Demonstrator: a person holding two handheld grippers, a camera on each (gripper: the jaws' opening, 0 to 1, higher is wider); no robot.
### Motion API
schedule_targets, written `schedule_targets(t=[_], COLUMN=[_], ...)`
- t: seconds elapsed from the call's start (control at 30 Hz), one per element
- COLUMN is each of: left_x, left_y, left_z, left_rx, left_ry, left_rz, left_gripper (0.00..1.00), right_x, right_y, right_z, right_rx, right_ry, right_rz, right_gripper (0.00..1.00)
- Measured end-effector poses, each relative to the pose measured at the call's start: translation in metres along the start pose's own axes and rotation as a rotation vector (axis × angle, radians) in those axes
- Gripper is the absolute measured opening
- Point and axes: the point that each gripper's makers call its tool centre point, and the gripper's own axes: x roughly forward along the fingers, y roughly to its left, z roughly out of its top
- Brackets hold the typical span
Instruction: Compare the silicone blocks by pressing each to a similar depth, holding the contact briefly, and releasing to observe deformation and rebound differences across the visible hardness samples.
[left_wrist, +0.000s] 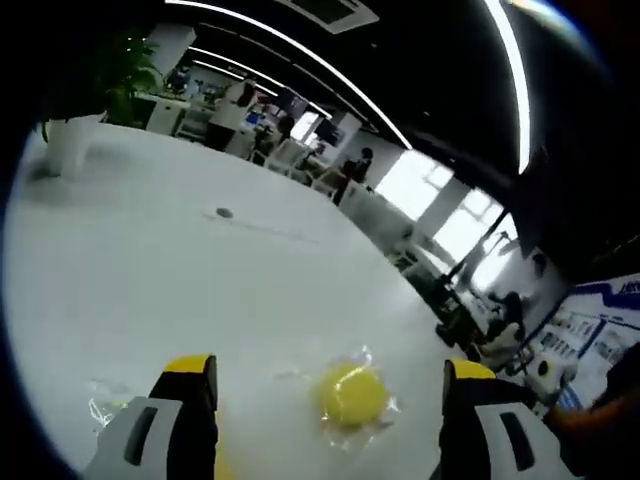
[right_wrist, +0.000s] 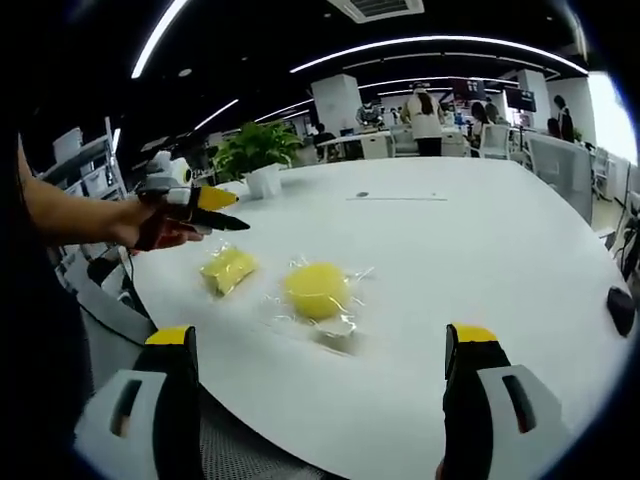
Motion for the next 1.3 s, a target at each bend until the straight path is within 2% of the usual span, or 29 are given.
schedule_targets(t=[0.2,0.27,0.33,0.4,0.63,0.77,0.87,0.97,1.07,1.2,1.3], left_x=[0.024,0.032,0.039,0.045,0.058,0.065,0.071,0.073,0.079,0.085,0.088], left_y=[-0.003,0.005,0.009,0.013,0.021,0.025,0.025,0.033,0.032,0.036,0.033], left_z=[-0.012,-0.017,-0.020,-0.021,-0.034,-0.042,-0.043,-0.043,-0.046,-0.054,-0.057], left_rx=[-0.004,-0.049,-0.090,-0.108,-0.184,-0.222,-0.242,-0.256,-0.278,-0.278,-0.355], left_ry=[0.069,0.090,0.096,0.087,0.125,0.155,0.159,0.163,0.185,0.222,0.227], left_rz=[0.008,0.041,0.038,0.045,0.053,0.050,0.043,0.078,0.058,0.079,0.070], left_gripper=[0.90,0.88,0.84,0.84,0.77,0.66,0.56,0.38,0.36,0.30,0.25], right_x=[-0.003,-0.003,-0.003,-0.003,-0.002,-0.003,-0.004,-0.005,-0.007,-0.010,-0.010], right_y=[-0.001,-0.002,-0.002,-0.002,-0.005,-0.005,-0.006,-0.007,-0.008,-0.009,-0.009], right_z=[0.012,0.013,0.016,0.017,0.011,0.008,0.005,0.001,-0.002,-0.003,-0.002], right_rx=[0.009,0.008,0.009,0.009,0.018,0.020,0.025,0.025,0.031,0.032,0.031], right_ry=[-0.024,-0.024,-0.027,-0.029,-0.014,-0.009,-0.004,0.002,0.008,0.013,0.012], right_rz=[0.000,-0.002,-0.004,-0.005,-0.008,-0.008,-0.012,-0.020,-0.024,-0.027,-0.029], right_gripper=[0.96,0.96,0.96,0.96,0.96,0.96,0.96,0.96,0.96,0.96,0.96])
